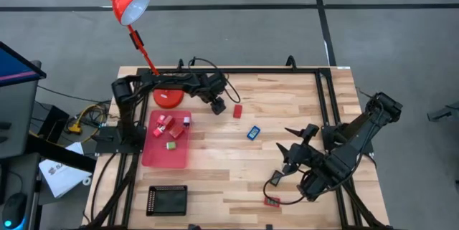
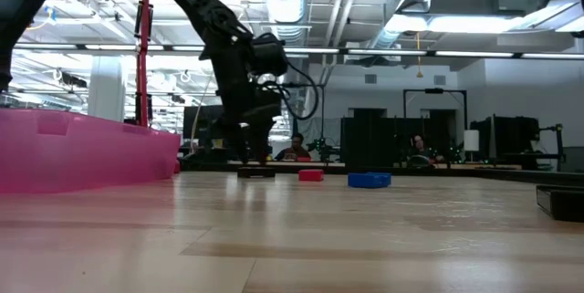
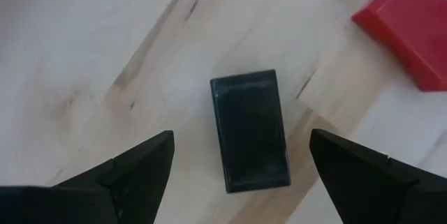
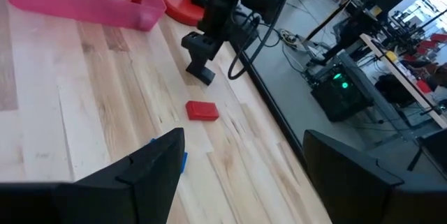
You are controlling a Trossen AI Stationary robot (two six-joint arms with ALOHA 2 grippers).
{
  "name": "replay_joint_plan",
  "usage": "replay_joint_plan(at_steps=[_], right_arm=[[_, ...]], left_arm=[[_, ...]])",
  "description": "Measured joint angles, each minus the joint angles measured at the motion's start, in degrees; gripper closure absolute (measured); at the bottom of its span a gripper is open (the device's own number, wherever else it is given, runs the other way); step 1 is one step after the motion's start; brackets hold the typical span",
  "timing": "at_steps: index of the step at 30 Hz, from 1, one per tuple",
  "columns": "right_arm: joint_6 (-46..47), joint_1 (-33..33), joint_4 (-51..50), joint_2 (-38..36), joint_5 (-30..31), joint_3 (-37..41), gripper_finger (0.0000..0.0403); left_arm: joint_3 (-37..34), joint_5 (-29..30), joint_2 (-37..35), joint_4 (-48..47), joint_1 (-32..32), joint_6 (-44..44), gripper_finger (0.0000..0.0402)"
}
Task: Pick & Place Office items
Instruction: Put the top black digital timer into the black bin
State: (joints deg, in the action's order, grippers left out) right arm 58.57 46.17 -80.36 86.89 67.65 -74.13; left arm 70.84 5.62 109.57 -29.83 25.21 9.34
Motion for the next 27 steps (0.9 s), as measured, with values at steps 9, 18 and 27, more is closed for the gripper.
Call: replay_joint_plan(at_steps=[9, 18, 27], right_arm=[[0.0, 1.15, 0.0, 0.04, -0.17, 0.39, 0.0117], [0.0, 1.87, 0.44, 0.04, -0.12, 0.39, 0.0117], [0.22, 2.61, 0.67, 0.07, -0.12, 0.39, 0.0117]], left_arm=[[0.18, -0.55, 0.38, -3.65, 0.0, 0.13, 0.0076], [0.18, -2.68, 2.39, -3.68, 0.0, 1.22, 0.011], [0.18, -4.79, 2.63, -1.9, 0.11, 1.16, 0.0119]])
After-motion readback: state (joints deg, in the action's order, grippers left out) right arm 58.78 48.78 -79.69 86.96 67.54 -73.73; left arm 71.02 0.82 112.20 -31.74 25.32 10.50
